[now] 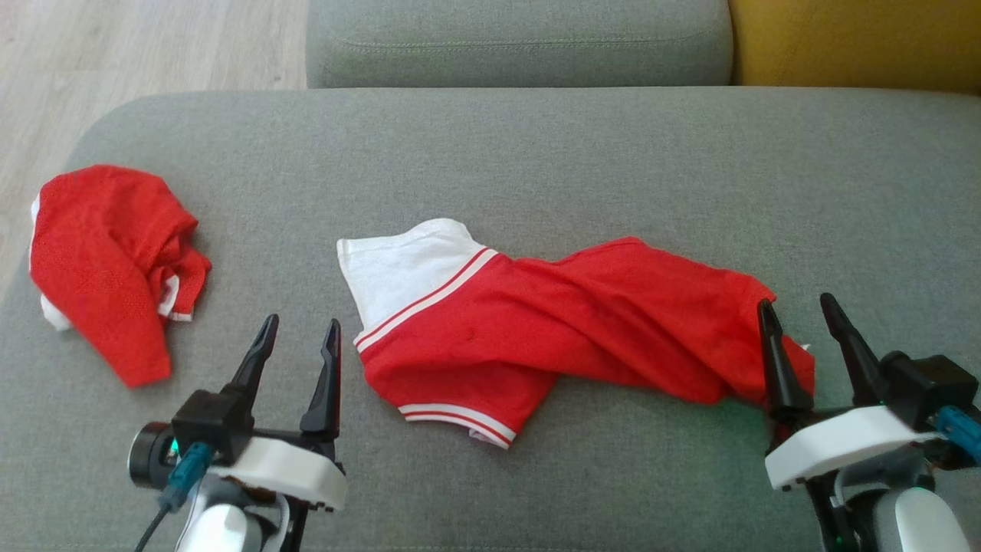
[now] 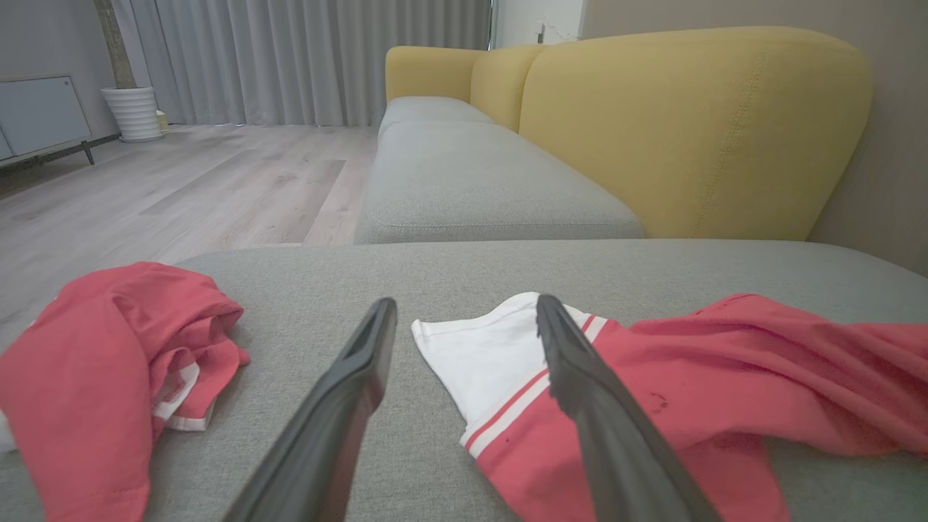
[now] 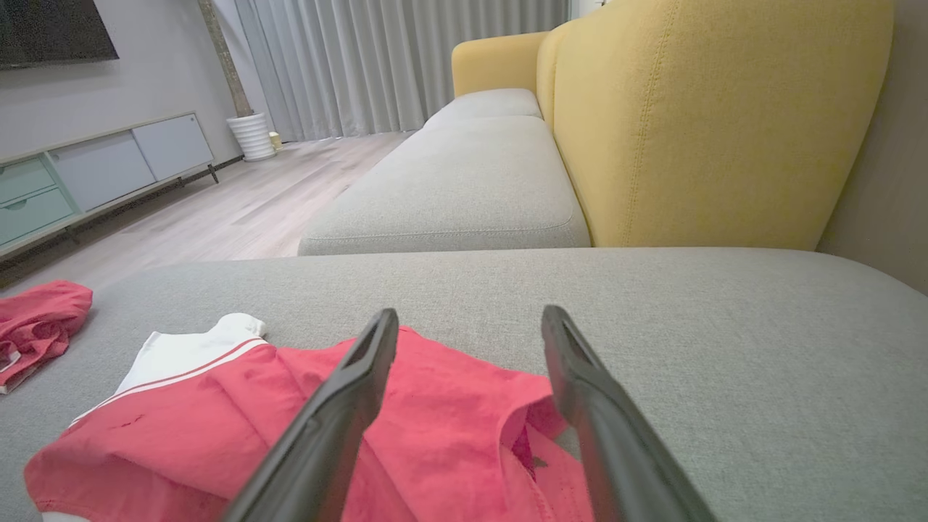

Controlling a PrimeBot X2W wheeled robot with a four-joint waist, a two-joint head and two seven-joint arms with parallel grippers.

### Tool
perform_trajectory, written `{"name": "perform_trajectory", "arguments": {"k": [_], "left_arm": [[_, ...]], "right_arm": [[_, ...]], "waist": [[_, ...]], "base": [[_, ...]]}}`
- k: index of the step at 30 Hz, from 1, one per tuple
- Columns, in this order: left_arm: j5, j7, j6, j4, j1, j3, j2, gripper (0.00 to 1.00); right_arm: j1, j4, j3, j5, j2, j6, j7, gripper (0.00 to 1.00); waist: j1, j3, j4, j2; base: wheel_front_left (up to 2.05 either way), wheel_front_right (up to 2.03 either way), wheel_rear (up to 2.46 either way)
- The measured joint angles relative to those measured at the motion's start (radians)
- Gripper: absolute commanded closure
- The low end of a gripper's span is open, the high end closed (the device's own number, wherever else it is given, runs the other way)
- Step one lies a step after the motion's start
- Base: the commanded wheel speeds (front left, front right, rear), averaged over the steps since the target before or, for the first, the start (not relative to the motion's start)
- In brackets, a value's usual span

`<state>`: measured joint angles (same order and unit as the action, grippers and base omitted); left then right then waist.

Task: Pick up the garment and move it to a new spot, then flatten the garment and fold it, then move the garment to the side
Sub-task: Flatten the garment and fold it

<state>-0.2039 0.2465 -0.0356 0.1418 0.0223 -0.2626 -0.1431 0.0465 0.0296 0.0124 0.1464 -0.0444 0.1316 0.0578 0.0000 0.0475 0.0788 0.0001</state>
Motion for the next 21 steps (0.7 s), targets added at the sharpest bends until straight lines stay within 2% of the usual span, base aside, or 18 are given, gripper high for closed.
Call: {"name": "perform_trajectory", "arguments": {"k": [12,21], "left_arm": [[0.000,0.000,-0.001,-0.005,0.002,-0.015,-0.004,0.00],[-0.001,0.000,0.001,-0.004,0.043,-0.026,-0.003,0.00]], "right_arm": [[-0.001,-0.026,0.019,0.000,0.000,0.000,0.004,0.00],[-0.132,-0.264,0.052,-0.030,0.000,0.000,0.034,0.00]], "waist": [[0.0000,0.014,0.007,0.0000],[0.0000,0.059,0.024,0.0000]], "base": [[0.00,0.00,0.00],[0.00,0.00,0.00]]}}
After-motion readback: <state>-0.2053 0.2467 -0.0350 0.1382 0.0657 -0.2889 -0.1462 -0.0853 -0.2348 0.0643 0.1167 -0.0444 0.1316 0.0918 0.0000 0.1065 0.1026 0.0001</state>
